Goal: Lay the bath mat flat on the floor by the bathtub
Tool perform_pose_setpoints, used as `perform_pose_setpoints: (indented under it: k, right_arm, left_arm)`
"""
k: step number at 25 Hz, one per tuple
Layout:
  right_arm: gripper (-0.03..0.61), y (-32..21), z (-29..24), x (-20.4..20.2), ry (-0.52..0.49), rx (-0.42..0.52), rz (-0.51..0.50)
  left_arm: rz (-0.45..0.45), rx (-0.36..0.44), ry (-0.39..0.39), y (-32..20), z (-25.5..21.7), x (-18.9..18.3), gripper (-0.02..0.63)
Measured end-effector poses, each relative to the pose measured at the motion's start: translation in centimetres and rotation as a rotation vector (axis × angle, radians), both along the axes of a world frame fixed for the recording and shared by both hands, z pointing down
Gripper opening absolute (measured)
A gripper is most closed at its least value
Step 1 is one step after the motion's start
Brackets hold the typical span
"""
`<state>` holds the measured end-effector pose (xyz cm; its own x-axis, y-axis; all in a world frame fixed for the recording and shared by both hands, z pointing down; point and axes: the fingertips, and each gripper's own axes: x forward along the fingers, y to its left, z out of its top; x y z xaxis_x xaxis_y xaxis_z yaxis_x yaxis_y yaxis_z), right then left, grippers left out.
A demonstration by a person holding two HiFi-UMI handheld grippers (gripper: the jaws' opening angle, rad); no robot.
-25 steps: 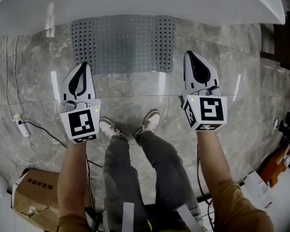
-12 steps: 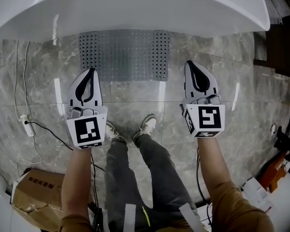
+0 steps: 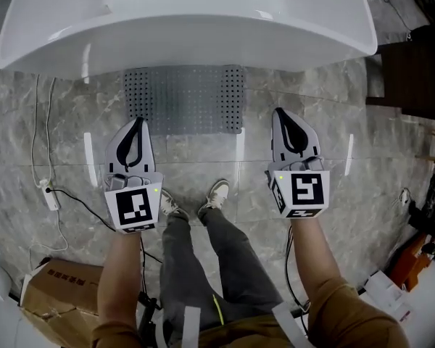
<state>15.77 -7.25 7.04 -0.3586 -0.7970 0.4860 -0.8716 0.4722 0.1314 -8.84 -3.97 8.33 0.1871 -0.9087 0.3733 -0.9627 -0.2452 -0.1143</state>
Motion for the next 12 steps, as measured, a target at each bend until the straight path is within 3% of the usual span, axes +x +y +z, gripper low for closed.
perform_pose_setpoints:
  k: [12]
  right_arm:
    - [0.005,-0.5,-9.8,1.9,-0.034,0.056,0.079]
  left_arm:
    - [0.071,0.045,-0.017,-0.3,-10.7,1.6,0.003]
